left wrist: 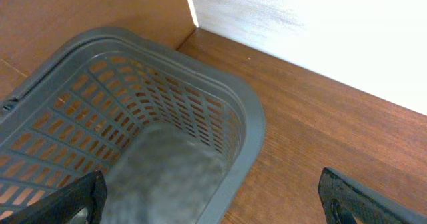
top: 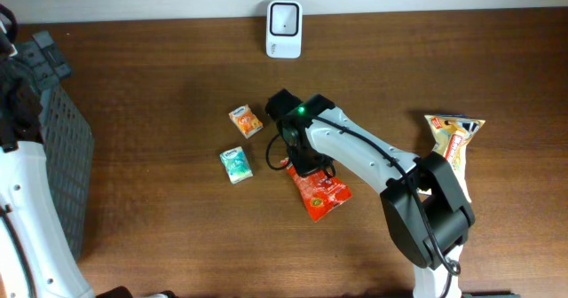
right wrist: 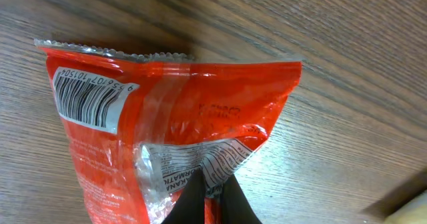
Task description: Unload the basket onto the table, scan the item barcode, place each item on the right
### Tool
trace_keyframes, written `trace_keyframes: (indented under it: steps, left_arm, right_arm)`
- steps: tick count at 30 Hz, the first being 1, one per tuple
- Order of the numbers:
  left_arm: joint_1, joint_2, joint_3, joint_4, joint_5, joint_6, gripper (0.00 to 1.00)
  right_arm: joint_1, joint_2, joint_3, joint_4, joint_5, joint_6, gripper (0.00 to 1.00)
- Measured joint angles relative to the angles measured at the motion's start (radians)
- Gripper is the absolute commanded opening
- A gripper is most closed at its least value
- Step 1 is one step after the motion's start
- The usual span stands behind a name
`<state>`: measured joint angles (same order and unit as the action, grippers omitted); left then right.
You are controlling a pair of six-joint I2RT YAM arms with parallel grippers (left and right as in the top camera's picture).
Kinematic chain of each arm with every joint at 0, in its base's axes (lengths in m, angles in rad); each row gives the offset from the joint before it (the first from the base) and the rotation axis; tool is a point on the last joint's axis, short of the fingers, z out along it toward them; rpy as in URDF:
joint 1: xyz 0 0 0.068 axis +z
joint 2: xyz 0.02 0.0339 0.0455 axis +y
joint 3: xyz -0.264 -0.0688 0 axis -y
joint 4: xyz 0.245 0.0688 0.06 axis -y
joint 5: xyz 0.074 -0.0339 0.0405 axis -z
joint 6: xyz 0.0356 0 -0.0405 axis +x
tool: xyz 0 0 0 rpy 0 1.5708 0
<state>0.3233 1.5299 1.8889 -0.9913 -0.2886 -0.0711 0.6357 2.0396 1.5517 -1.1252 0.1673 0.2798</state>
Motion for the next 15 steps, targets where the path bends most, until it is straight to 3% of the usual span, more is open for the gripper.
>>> trace_keyframes:
  steps: [2, 6, 8, 12, 15]
  left_arm:
    - [0.0, 0.0, 0.0, 0.0, 0.0, 0.0, 0.99]
    - [0.0, 0.0, 0.0, 0.0, 0.0, 0.0, 0.99]
    - [0.0, 0.0, 0.0, 0.0, 0.0, 0.0, 0.99]
    - [0.0, 0.0, 0.0, 0.0, 0.0, 0.0, 0.99]
    - [0.0, 0.0, 0.0, 0.0, 0.0, 0.0, 0.99]
  right_arm:
    - [0.0, 0.0, 0.0, 0.006, -0.011, -0.008, 0.06]
    - [-0.006, 0.0, 0.0, 0.02, -0.054, -0.03, 0.48]
    - [-0.021, 0.0, 0.0, 0.024, -0.105, -0.051, 0.61]
    - [-0.121, 0.0, 0.0, 0.025, -0.235, -0.078, 0.68]
    - [-0.225, 0.0, 0.0, 0.014, -0.374, -0.154, 0.81]
